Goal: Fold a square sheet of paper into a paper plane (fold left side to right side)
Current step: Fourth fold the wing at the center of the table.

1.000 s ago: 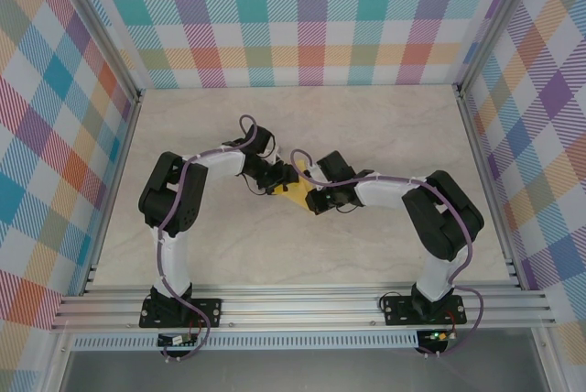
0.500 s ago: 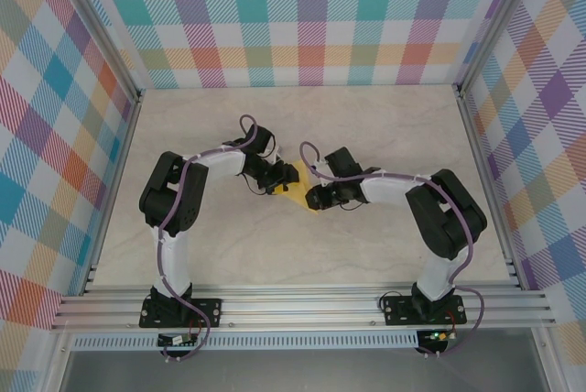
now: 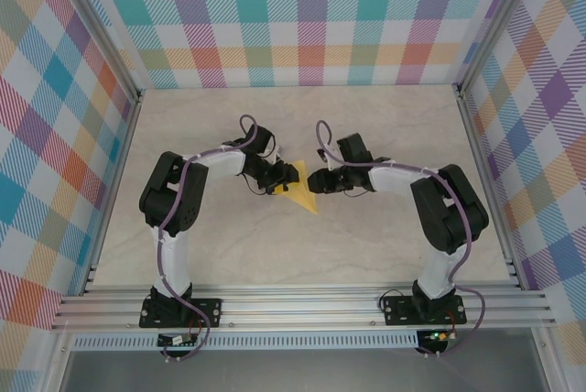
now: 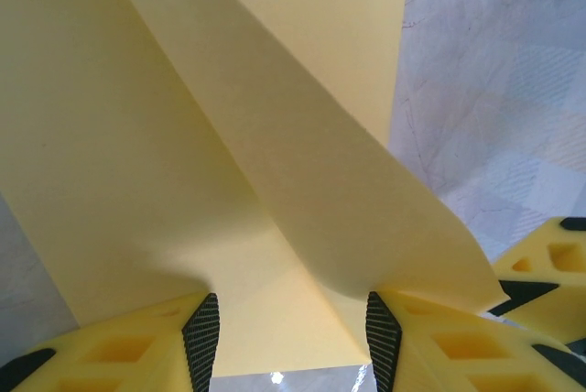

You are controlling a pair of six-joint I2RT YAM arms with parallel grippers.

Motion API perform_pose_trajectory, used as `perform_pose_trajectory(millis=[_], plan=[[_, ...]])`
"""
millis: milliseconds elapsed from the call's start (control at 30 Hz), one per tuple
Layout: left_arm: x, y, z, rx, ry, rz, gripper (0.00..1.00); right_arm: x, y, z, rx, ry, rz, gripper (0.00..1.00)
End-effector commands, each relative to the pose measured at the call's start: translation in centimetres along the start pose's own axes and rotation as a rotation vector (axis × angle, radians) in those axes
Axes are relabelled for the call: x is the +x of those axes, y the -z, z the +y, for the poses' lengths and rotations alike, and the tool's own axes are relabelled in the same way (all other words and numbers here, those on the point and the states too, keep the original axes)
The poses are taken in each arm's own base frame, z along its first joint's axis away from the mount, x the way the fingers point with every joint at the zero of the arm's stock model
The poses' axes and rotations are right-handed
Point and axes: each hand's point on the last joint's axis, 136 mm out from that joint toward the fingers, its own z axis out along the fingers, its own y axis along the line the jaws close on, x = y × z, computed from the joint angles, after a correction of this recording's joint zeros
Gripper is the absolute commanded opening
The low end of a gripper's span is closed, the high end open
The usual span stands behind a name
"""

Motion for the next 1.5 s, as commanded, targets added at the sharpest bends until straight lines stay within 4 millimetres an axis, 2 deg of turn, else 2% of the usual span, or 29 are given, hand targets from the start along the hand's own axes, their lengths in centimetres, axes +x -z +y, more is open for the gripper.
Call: perform_pose_trajectory(millis=[0, 333, 700, 900, 1167, 1467], plan=[[0.0, -0.5, 0.2, -0.027, -0.005, 0.002, 0.48, -0.6, -0.7, 1.6, -0.095, 0.003, 0.016, 0.33], [0.0, -0.4, 0.0, -0.026, -0.009, -0.003, 0.48, -0.5, -1.9, 1.2, -0.115, -0.021, 0.036, 0.33], [0.0, -0.4, 0.1, -0.030, -0.007, -0.001, 0.48, -0.5, -2.4, 0.7, -0.105, -0.024, 0.052, 0.24], [0.0, -0.3, 0.0, -0.028, -0.008, -0.003, 0.48, -0.4, -2.6, 0.7, -0.109, -0.028, 0.059, 0.23], [0.1, -0.3, 0.1, -0.031, -0.010, -0.002, 0.48, -0.5, -2.6, 1.0, -0.137, -0.041, 0.053, 0.05], [0.2, -0.3, 0.3, -0.036, -0.007, -0.002, 0.48, -0.3, -1.9, 0.0, -0.168, -0.100, 0.042, 0.01]])
